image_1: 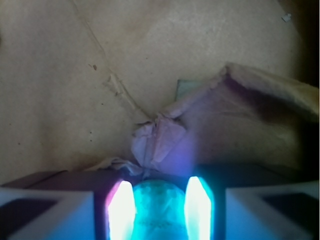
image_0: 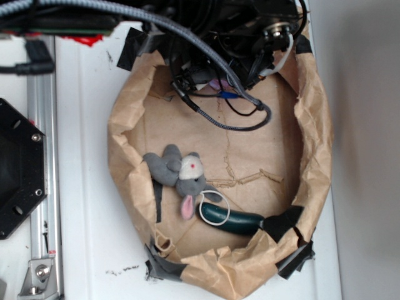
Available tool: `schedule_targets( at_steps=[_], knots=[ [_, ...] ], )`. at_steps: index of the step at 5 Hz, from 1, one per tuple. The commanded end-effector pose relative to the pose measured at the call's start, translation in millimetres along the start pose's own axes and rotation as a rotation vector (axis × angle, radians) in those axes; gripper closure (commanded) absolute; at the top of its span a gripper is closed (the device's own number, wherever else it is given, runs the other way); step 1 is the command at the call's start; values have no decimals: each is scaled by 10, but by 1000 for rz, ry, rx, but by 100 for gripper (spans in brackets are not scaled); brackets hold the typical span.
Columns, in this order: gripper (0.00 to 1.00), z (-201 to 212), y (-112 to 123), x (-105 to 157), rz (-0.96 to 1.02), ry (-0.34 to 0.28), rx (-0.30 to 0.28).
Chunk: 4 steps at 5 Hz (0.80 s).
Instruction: Grab the green ball.
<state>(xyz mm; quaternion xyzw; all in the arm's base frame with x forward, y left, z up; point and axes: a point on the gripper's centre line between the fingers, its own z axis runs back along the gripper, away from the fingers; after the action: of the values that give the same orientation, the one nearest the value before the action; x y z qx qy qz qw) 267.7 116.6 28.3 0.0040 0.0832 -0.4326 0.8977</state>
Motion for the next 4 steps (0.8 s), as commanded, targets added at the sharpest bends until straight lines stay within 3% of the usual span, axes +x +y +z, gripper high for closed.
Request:
schedule_targets(
  at_steps=[1, 2, 3, 4],
  knots=[
    [100, 220, 67, -47, 21, -33, 53],
    [100, 246, 21, -6, 20, -28, 62],
    [100, 738, -137, 243, 140, -86, 83],
    [100, 1306, -254, 520, 288, -164, 40]
  ],
)
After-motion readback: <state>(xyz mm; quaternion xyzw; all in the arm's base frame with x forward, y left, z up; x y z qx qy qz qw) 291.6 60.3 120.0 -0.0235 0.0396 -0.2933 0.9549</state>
